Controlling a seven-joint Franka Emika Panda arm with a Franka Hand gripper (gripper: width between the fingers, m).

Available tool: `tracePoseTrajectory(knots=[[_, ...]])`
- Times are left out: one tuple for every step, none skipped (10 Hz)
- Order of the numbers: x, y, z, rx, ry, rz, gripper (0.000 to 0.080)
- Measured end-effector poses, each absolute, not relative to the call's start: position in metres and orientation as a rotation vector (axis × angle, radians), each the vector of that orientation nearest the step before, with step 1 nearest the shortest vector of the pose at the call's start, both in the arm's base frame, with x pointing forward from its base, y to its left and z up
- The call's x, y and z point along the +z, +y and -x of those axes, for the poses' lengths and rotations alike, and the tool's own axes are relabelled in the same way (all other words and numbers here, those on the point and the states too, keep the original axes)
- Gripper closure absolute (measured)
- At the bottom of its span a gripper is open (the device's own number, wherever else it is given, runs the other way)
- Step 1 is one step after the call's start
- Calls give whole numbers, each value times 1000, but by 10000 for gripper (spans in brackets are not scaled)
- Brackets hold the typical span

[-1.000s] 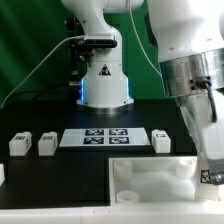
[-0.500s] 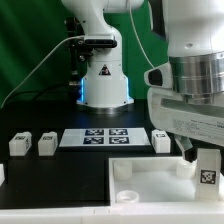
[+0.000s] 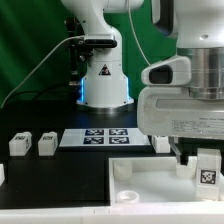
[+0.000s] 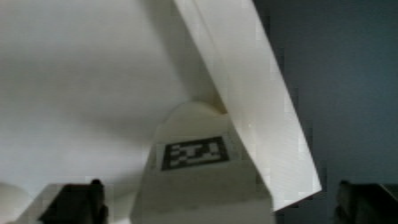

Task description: Assemble one leg

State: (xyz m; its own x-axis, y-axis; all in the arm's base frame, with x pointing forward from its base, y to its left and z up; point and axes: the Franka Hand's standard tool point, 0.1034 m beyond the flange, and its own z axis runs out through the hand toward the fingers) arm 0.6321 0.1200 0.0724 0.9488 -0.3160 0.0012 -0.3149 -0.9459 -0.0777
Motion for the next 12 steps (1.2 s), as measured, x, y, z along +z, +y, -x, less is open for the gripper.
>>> tracePoseTrajectory(knots=[[72, 112, -634, -34, 394, 3038, 150], [71, 113, -634, -27, 516, 3020, 150], [71, 114, -634, -26, 520, 3018, 273], [71, 114, -634, -24, 585, 3006, 426], [71, 115, -633, -15, 740, 2967, 426], [71, 115, -633, -8, 881, 2926, 508], [71, 114, -633, -2, 1001, 2886, 508], [71, 114, -633, 2, 1076, 2859, 507], [70, 113, -633, 14, 1279, 2768, 507], [70, 112, -634, 30, 1481, 2656, 507], [70, 110, -633, 50, 1659, 2525, 507], [70, 110, -632, 69, 1827, 2373, 507]])
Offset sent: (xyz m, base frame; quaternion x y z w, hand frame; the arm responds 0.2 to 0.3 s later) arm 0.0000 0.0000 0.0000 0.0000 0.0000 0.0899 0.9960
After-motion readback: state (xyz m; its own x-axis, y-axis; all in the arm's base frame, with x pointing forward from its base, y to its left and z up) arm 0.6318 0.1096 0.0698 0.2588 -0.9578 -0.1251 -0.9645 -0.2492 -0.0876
